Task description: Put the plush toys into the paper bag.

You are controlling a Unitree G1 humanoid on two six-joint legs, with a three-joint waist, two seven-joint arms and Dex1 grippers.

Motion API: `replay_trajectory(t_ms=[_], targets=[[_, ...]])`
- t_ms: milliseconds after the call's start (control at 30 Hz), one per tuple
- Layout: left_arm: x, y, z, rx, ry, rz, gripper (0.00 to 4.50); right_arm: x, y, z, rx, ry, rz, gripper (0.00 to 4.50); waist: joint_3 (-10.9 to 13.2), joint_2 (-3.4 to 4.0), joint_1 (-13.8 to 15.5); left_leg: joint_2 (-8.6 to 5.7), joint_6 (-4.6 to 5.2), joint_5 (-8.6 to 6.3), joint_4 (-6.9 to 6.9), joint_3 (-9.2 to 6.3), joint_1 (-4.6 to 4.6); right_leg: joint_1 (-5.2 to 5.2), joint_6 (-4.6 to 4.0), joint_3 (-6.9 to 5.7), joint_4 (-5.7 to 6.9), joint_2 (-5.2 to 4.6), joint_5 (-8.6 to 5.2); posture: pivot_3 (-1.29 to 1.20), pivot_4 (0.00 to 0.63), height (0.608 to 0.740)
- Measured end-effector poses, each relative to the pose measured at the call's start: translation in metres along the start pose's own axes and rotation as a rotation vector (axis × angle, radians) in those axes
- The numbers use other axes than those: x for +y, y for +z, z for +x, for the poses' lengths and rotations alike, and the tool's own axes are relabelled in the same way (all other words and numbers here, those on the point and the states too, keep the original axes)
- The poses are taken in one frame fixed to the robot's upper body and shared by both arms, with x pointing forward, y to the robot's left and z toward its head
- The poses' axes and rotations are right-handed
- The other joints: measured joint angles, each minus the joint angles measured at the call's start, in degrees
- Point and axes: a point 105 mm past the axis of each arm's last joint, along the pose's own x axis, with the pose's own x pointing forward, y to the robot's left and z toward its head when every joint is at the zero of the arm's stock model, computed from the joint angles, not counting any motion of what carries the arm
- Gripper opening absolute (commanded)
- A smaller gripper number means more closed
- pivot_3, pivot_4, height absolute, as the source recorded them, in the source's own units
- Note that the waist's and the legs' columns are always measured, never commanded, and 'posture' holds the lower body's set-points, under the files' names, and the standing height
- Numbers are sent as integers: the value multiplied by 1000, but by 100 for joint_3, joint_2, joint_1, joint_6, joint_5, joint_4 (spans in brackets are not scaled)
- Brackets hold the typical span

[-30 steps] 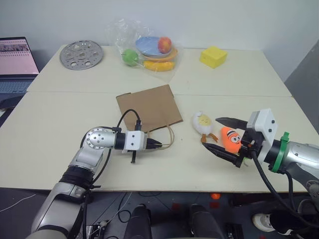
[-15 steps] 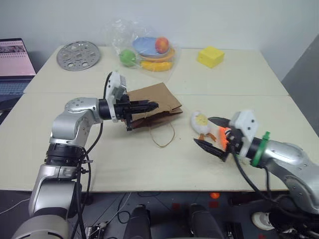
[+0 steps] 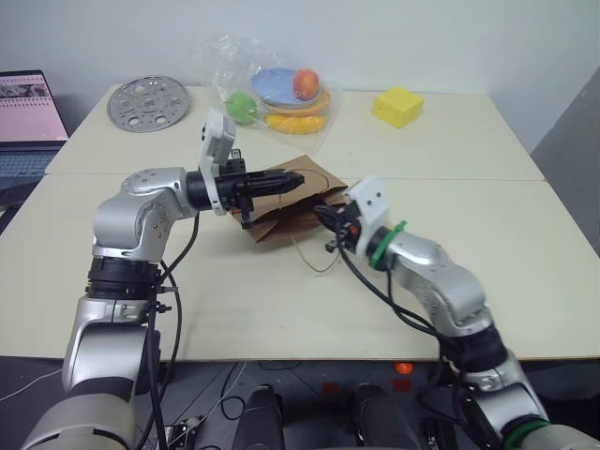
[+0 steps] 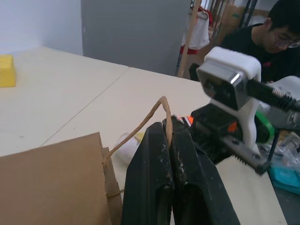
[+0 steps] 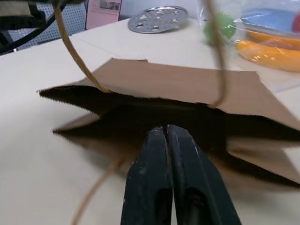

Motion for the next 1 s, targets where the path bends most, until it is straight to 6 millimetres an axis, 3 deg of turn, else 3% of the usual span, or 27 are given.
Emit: replay_trajectory(t_ms=[167, 300, 333, 433, 633, 900, 1000], targets=[[2, 4, -3, -11, 23, 6, 0, -8, -29, 33, 64, -77, 18, 18, 0, 0, 3, 0, 0, 0, -3, 0, 0, -1, -11, -2, -1, 0, 9, 0, 150, 740], [8, 17, -13, -40, 61, 7, 0, -8, -71, 47, 192, -131, 78, 18, 1, 0, -14, 4, 0, 0, -9, -2, 0, -6, -11, -3, 2, 2, 10, 0, 150, 740], [12, 23, -16, -53, 83, 12, 0, -7, -71, 49, 188, -131, 77, 18, 1, 0, -14, 4, 0, 0, -9, -3, 0, -6, -11, -5, 2, 3, 10, 0, 150, 740], [23, 48, -21, -117, 143, 46, 0, -7, -71, 54, 199, -132, 63, 18, 1, -1, -14, 5, -1, 0, -7, -5, 0, -5, -9, -6, 3, 4, 11, 0, 150, 740], [51, 118, -37, -347, 339, 151, 0, -6, -70, 55, 188, -130, 79, 18, 0, -1, -17, 5, -1, 0, -9, -6, 1, -4, -6, -7, 1, 5, 13, 0, 150, 740], [62, 112, -42, -366, 411, 158, 0, -11, -71, 53, 199, -144, 96, 18, 1, -1, -40, 5, -1, 0, -13, -7, 0, -6, -5, -8, 3, 5, 14, 0, 150, 740], [60, 94, -44, -319, 408, 158, 0, -12, -68, 51, 183, -139, 115, 18, 1, -1, -43, 5, -1, 0, -13, -6, 0, -6, -5, -7, 3, 5, 15, 0, 150, 740]])
